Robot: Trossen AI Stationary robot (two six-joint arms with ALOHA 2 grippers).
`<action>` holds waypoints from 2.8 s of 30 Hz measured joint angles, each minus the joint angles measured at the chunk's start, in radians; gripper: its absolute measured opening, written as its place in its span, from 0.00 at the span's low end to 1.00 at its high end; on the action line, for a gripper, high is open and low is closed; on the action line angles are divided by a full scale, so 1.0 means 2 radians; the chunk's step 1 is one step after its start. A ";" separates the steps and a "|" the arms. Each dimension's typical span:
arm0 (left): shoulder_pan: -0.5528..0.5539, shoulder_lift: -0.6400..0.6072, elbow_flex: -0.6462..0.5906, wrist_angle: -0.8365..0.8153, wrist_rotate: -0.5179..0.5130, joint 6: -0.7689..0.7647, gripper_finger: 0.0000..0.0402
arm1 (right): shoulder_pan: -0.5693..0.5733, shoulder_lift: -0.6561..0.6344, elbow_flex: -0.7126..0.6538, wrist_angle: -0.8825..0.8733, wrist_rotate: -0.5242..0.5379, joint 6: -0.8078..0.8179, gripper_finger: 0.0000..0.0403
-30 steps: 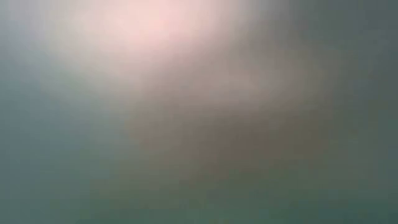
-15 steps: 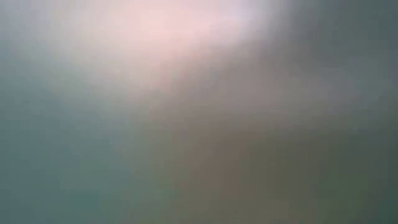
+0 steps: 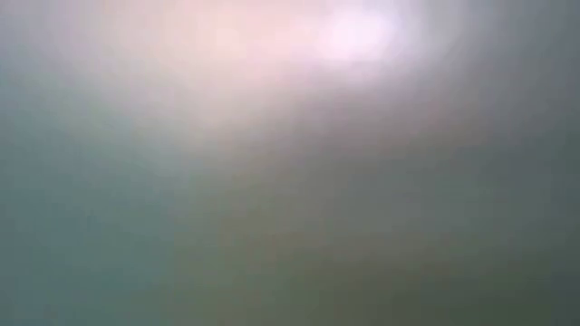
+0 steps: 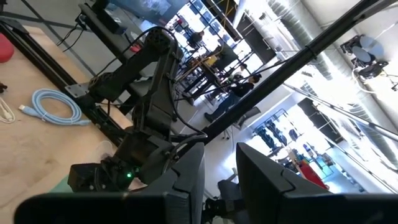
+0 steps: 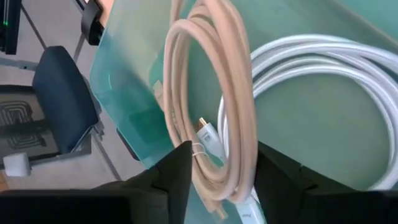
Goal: Pick & Place USB Port
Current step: Put the left brown hdmi cable into the green bin, then put the brown hdmi cable into the green bin
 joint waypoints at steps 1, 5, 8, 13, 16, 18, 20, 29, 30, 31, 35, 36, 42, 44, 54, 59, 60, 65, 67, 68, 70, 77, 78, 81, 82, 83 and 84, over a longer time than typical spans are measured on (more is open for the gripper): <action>0.000 0.000 0.000 0.000 -0.001 0.000 0.23 | 0.000 0.000 0.000 -0.003 0.000 0.004 0.39; 0.000 0.000 0.000 0.000 -0.002 0.000 0.23 | 0.000 0.000 0.000 -0.029 -0.002 0.017 0.35; 0.000 0.000 0.000 0.001 -0.002 0.000 0.23 | 0.000 0.000 0.000 -0.027 0.000 0.014 0.28; 0.001 0.000 0.000 0.000 -0.005 0.001 0.23 | 0.000 0.000 0.000 -0.015 0.020 0.009 0.20; 0.002 0.000 0.000 -0.001 -0.011 0.005 0.23 | -0.006 0.000 0.000 -0.001 0.027 -0.003 0.20; 0.002 0.000 0.000 -0.001 -0.014 0.008 0.23 | -0.013 0.000 0.000 0.009 0.025 -0.012 0.21; 0.002 0.000 0.000 -0.001 -0.016 0.009 0.23 | -0.019 0.000 0.000 0.020 0.015 -0.019 0.24; 0.002 0.000 0.000 -0.001 -0.022 0.013 0.23 | -0.029 0.000 0.000 0.013 -0.055 -0.040 0.35; 0.002 0.000 0.000 -0.001 -0.024 0.015 0.23 | -0.029 -0.001 0.000 0.013 -0.060 -0.040 0.36; 0.002 0.000 0.000 -0.001 -0.024 0.016 0.23 | -0.030 -0.002 0.000 0.010 -0.066 -0.040 0.37; 0.007 0.000 0.000 -0.003 -0.024 0.019 0.23 | -0.037 -0.005 0.000 -0.003 -0.068 -0.045 0.41; 0.008 0.000 0.000 -0.003 -0.024 0.021 0.23 | -0.040 -0.006 0.000 -0.010 -0.070 -0.046 0.42; 0.019 0.000 0.000 -0.005 -0.016 0.040 0.23 | -0.060 -0.025 0.000 -0.062 -0.080 -0.066 0.44; 0.022 -0.001 0.000 -0.008 -0.010 0.052 0.23 | -0.071 -0.033 -0.001 -0.073 -0.078 -0.079 0.44; 0.075 -0.037 0.000 -0.344 0.094 -0.108 0.23 | -0.160 -0.083 0.000 -0.124 0.014 -0.186 0.44; 0.126 -0.051 0.000 -0.524 0.177 -0.188 0.23 | -0.210 -0.092 0.000 -0.127 0.043 -0.223 0.41; 0.136 -0.051 0.000 -0.552 0.181 -0.181 0.23 | -0.221 -0.093 0.000 -0.126 0.043 -0.231 0.41; 0.185 -0.051 0.000 -0.664 0.189 -0.086 0.23 | -0.261 -0.092 0.000 -0.125 0.045 -0.263 0.41; 0.209 -0.051 0.000 -0.680 0.204 -0.065 0.23 | -0.271 -0.093 -0.009 -0.112 0.044 -0.263 0.41; 0.221 -0.051 0.000 -0.683 0.209 -0.060 0.23 | -0.276 -0.093 -0.016 -0.101 0.044 -0.265 0.41; 0.242 -0.051 0.000 -0.687 0.213 -0.052 0.23 | -0.284 -0.092 -0.030 -0.078 0.042 -0.275 0.41; 0.309 -0.051 0.000 -0.694 0.229 -0.056 0.23 | -0.309 -0.092 -0.104 0.031 -0.041 -0.249 0.40; 0.318 -0.051 -0.001 -0.693 0.226 -0.050 0.23 | -0.310 -0.092 -0.116 0.050 -0.048 -0.247 0.40; 0.359 -0.051 -0.011 -0.682 0.230 -0.015 0.23 | -0.311 -0.092 -0.144 0.086 -0.064 -0.232 0.40; 0.377 -0.051 -0.017 -0.678 0.243 0.000 0.23 | -0.311 -0.092 -0.151 0.096 -0.067 -0.228 0.40; 0.393 -0.050 -0.024 -0.673 0.260 0.015 0.23 | -0.310 -0.092 -0.156 0.106 -0.068 -0.226 0.40; 0.408 -0.050 -0.033 -0.667 0.279 0.030 0.23 | -0.307 -0.092 -0.159 0.115 -0.068 -0.223 0.40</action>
